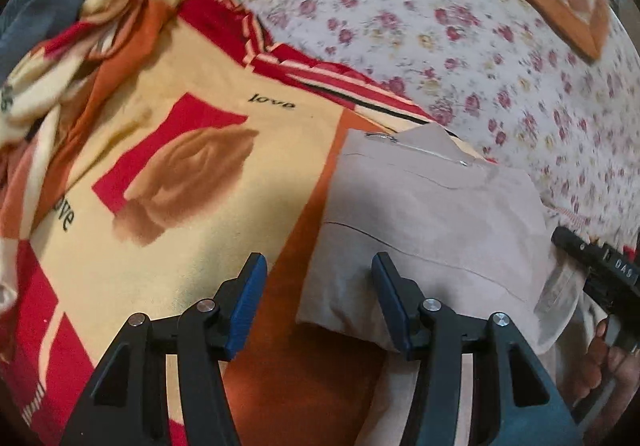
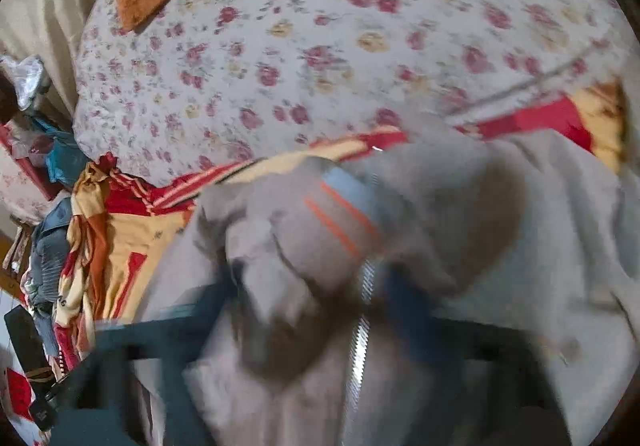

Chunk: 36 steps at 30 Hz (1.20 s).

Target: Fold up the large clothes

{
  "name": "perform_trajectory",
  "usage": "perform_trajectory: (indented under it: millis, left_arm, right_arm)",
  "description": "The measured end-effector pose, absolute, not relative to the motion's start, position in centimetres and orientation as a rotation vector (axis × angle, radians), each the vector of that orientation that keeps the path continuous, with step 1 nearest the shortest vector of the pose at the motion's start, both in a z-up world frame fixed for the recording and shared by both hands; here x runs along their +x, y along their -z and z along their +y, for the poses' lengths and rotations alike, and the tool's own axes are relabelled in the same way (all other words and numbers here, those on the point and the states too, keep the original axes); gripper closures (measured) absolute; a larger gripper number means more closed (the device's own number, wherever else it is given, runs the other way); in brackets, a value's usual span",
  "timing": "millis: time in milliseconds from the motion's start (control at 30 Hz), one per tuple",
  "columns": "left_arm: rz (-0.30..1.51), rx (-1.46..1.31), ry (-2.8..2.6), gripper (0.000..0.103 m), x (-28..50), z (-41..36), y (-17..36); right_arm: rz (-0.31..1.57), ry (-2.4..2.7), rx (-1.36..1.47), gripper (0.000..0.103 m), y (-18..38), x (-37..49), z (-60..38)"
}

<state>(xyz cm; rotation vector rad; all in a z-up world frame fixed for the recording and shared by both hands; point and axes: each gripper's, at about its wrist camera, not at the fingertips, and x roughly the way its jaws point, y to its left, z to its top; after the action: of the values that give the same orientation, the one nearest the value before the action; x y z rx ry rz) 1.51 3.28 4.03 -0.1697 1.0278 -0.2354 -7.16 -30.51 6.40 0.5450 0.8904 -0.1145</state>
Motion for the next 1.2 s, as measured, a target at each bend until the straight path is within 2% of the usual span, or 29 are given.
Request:
perform_trajectory:
  millis: [100, 267, 400, 433, 500, 533, 633, 767, 867, 1133, 1200]
  left_arm:
    - [1.011, -0.189, 0.233, 0.053, 1.3, 3.3, -4.7]
    - [0.985, -0.189, 0.269, 0.053, 0.5, 2.5, -5.5]
    - [1.003, -0.152, 0.291, 0.053, 0.1, 0.7, -5.0]
    - [1.001, -0.15, 0.301, 0.053, -0.2, 0.4, -5.1]
    - [0.989, -0.14, 0.313, 0.053, -0.6, 0.0, -5.3]
    - [0.98, -0.128, 0.314, 0.053, -0.9, -0.3, -5.4]
    - [0.969, -0.093, 0.308, 0.053, -1.0, -1.2, -5.3]
    - [1.017, -0.088, 0.31, 0.053, -0.4, -2.4, -4.0]
    - [1.029, -0.042, 0.293, 0.053, -0.3, -3.2, -3.2]
    - [1.028, 0.04, 0.286, 0.052, -0.3, -4.1, -1.7]
    - [1.03, 0.04, 0.28, 0.052, -0.2, -4.2, -1.7]
  right_arm:
    - [0.826, 0.103, 0.558, 0.076, -7.9, -7.9, -30.9]
    - [0.633, 0.215, 0.507, 0.077, -11.6, -15.9, -32.6]
    - [0.745, 0.382, 0.463, 0.076, -8.4, -17.3, -35.0]
    - [0.786, 0.387, 0.478, 0.075, -7.4, -17.0, -35.7]
    - [0.915, 0.336, 0.551, 0.064, -5.5, -16.3, -37.1]
    - [0.946, 0.322, 0.586, 0.062, -5.4, -16.5, -37.5]
    - [0.839, 0.374, 0.573, 0.048, -8.3, -19.6, -38.0]
    - [0.705, 0.492, 0.492, 0.046, -12.0, -22.1, -38.2]
    - [0.753, 0.393, 0.457, 0.051, -12.1, -19.3, -37.0]
    - [0.956, 0.429, 0.292, 0.052, -4.0, -11.7, -36.6]
    - [0.95, 0.453, 0.268, 0.046, -3.2, -11.1, -37.0]
